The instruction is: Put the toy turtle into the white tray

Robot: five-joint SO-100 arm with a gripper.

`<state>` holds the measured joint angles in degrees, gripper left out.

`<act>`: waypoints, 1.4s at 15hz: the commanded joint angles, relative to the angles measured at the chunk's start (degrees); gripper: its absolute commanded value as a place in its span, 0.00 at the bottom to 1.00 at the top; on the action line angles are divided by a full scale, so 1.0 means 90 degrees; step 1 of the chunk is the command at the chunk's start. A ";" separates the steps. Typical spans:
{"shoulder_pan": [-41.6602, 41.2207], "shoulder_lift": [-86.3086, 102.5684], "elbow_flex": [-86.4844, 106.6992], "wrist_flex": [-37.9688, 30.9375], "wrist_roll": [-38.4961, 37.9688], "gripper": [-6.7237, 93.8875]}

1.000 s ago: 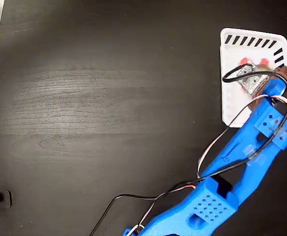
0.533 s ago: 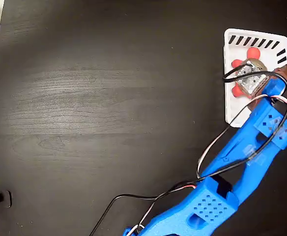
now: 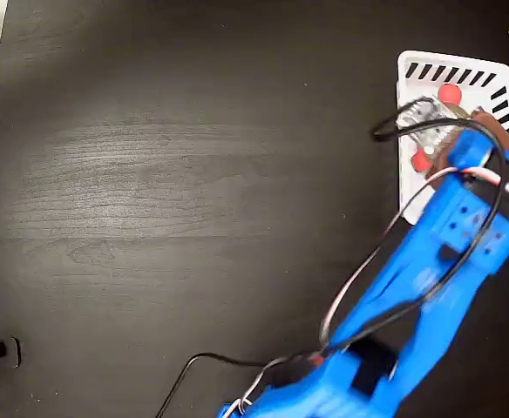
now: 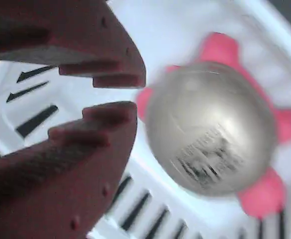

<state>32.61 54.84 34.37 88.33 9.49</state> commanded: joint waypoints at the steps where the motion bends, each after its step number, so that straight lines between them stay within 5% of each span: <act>1: -0.0674 0.2275 0.1680 -0.0742 0.0166 0.06; 10: -0.3311 0.7461 0.8770 -0.3262 0.0176 0.06; 18: -0.3467 1.1602 1.3281 -0.3516 -0.0225 0.06; 21: -0.3770 1.3682 1.4492 -0.3037 -0.0225 0.06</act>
<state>-0.09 168.57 162.60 59.33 7.12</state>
